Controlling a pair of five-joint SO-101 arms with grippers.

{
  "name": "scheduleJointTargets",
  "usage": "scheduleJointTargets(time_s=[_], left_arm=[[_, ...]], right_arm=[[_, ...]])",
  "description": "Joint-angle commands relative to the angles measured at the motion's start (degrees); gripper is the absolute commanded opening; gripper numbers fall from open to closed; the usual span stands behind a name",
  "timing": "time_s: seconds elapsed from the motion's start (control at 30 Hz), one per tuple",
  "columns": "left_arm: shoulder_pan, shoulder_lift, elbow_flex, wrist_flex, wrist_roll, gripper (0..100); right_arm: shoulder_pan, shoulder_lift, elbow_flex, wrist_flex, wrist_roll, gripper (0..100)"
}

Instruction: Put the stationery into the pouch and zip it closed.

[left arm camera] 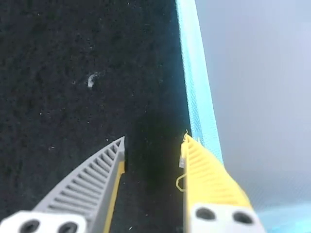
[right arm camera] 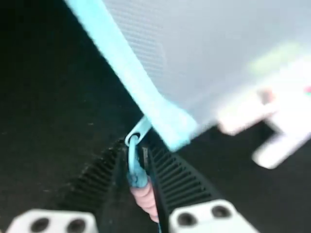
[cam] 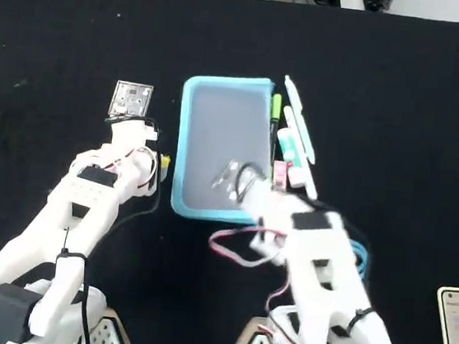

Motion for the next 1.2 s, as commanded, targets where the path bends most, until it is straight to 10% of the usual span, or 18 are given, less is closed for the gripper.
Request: scheduleJointTargets(time_s=[0.0,0.87,1.17], left_arm=[[-0.04,-1.41,-0.48,-0.53,0.35,19],[8.48,-1.49,-0.57,1.93,0.62,19],[8.48,-1.49,-0.57,2.02,0.7,19]], right_arm=[[4.92,-1.98,-11.56,4.04,-0.26,1.0],[-8.09,-27.38,-12.35,-0.26,-19.78,1.1],[-17.67,-39.78,2.86,-22.77,-20.48,1.1]])
